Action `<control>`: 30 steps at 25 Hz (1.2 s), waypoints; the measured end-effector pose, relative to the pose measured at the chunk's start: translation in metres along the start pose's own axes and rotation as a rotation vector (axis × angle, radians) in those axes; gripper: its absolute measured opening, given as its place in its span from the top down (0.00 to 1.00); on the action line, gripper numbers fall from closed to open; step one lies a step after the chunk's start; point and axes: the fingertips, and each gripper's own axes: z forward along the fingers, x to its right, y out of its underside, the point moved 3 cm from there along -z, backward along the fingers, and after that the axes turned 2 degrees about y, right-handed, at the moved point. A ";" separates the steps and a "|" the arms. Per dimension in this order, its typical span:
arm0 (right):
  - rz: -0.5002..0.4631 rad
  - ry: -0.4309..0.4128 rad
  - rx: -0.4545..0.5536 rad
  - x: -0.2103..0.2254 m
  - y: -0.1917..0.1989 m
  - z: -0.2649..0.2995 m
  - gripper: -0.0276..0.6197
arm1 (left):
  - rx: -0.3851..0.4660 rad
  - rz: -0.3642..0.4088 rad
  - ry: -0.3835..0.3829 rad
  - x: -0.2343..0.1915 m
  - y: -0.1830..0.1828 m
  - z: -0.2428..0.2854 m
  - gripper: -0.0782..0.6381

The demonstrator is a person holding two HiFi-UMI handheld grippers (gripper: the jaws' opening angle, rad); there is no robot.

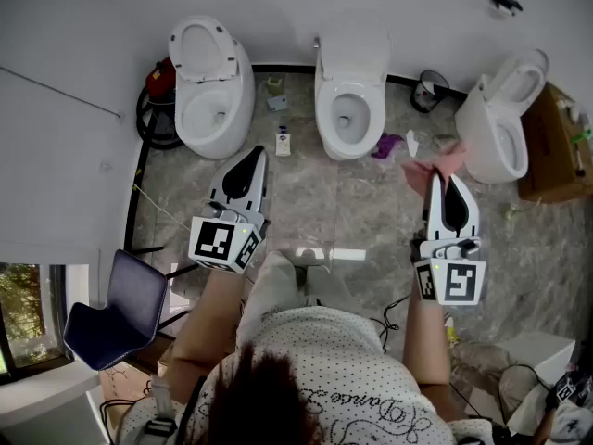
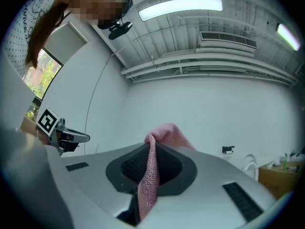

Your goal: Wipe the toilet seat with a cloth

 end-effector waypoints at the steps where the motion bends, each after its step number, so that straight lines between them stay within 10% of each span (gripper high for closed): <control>1: -0.002 -0.005 -0.001 0.000 0.000 -0.001 0.90 | 0.003 0.001 -0.004 0.002 -0.001 0.000 0.88; 30: 0.095 -0.048 -0.018 0.009 0.023 0.049 0.90 | -0.025 0.005 0.055 -0.007 0.003 0.054 0.79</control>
